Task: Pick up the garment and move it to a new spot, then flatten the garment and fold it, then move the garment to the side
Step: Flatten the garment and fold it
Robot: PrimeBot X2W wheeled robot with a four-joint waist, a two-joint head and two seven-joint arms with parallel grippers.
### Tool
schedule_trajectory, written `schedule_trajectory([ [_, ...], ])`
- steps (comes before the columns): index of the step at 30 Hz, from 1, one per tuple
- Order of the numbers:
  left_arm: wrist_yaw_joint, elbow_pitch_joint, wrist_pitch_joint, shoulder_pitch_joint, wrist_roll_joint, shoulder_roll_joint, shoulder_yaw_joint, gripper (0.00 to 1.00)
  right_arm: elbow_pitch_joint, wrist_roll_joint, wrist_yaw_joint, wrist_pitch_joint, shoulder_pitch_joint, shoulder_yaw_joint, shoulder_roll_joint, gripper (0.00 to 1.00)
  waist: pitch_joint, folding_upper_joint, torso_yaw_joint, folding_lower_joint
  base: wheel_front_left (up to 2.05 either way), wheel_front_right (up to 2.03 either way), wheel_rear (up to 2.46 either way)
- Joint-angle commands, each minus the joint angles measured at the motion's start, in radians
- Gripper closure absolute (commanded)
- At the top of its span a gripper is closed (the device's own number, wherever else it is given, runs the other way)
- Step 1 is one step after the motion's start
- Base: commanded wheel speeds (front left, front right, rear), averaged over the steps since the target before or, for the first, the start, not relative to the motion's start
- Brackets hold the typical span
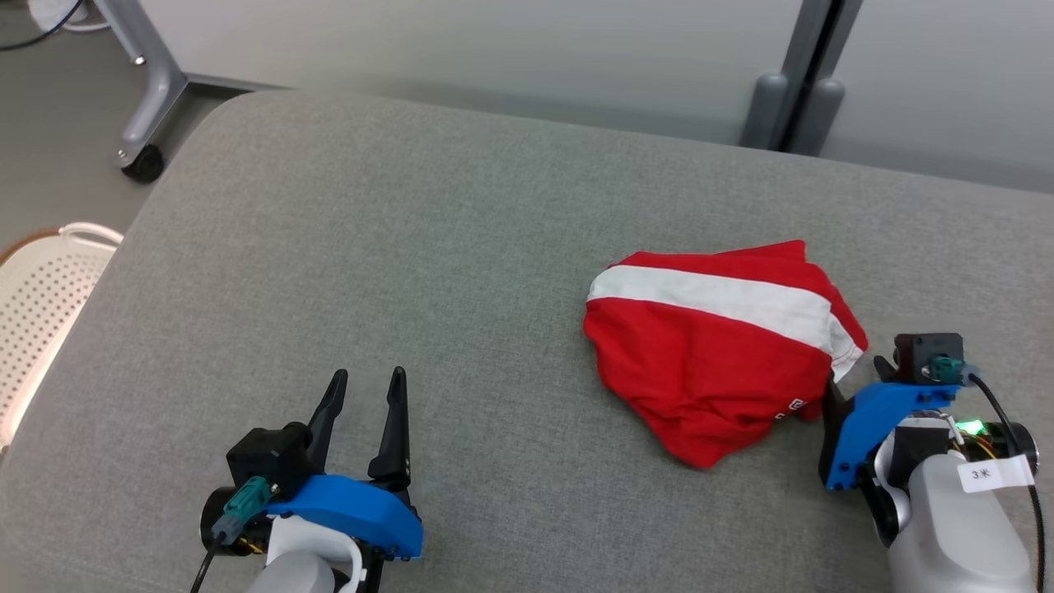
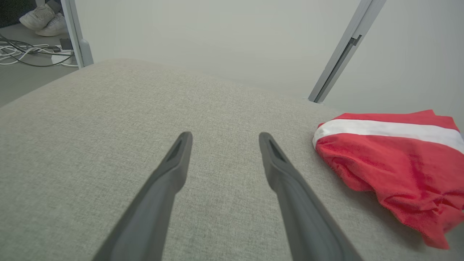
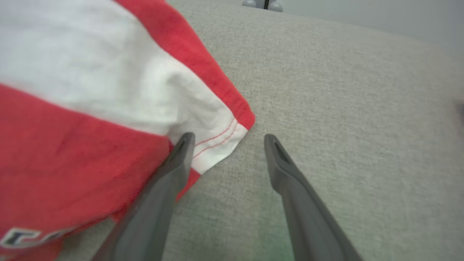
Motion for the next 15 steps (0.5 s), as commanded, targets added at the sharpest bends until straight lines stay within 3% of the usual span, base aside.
schedule_trajectory([
  [1,-0.003,0.004,-0.005,-0.015,0.009,-0.003,0.005,0.00,0.035,-0.010,0.000,-0.006,-0.031,0.001,-0.004,0.00,0.020,-0.0003,0.019,-0.0003,0.00,0.00,0.00],
  [3,-0.007,0.009,-0.007,-0.019,0.010,-0.006,0.012,0.00,0.072,-0.028,0.000,-0.013,-0.052,-0.001,-0.004,0.00,0.022,-0.0003,0.020,-0.0003,0.00,0.00,0.00],
  [4,-0.009,0.011,-0.008,-0.020,0.011,-0.007,0.014,0.00,0.088,-0.038,0.000,-0.011,-0.059,-0.006,-0.004,0.07,0.022,-0.0003,0.020,-0.0003,0.00,0.00,0.00],
  [5,-0.008,0.014,-0.008,-0.019,0.010,-0.008,0.017,0.00,0.101,-0.052,0.000,-0.014,-0.065,-0.010,-0.004,0.51,0.022,-0.0003,0.018,-0.0003,0.00,0.00,0.00],
  [7,-0.008,0.018,-0.009,-0.018,0.013,-0.009,0.023,0.00,0.123,-0.064,0.000,-0.022,-0.078,-0.015,-0.005,0.65,0.021,-0.0003,0.010,-0.0003,0.00,0.00,0.00],
  [8,-0.009,0.019,-0.010,-0.018,0.014,-0.010,0.024,0.00,0.136,-0.069,0.000,-0.024,-0.084,-0.016,-0.005,0.92,0.020,-0.0003,0.005,-0.0003,0.00,0.00,0.00],
  [9,-0.010,0.021,-0.010,-0.019,0.017,-0.011,0.025,0.00,0.147,-0.071,0.000,-0.029,-0.090,-0.013,-0.005,1.00,0.018,-0.0003,-0.001,-0.0003,0.00,0.00,0.00],
  [15,-0.012,0.023,-0.011,-0.014,0.023,-0.014,0.033,0.00,0.150,-0.067,0.000,-0.095,-0.102,-0.008,-0.005,1.00,0.004,-0.0003,-0.044,-0.0003,0.00,0.00,0.00],
])
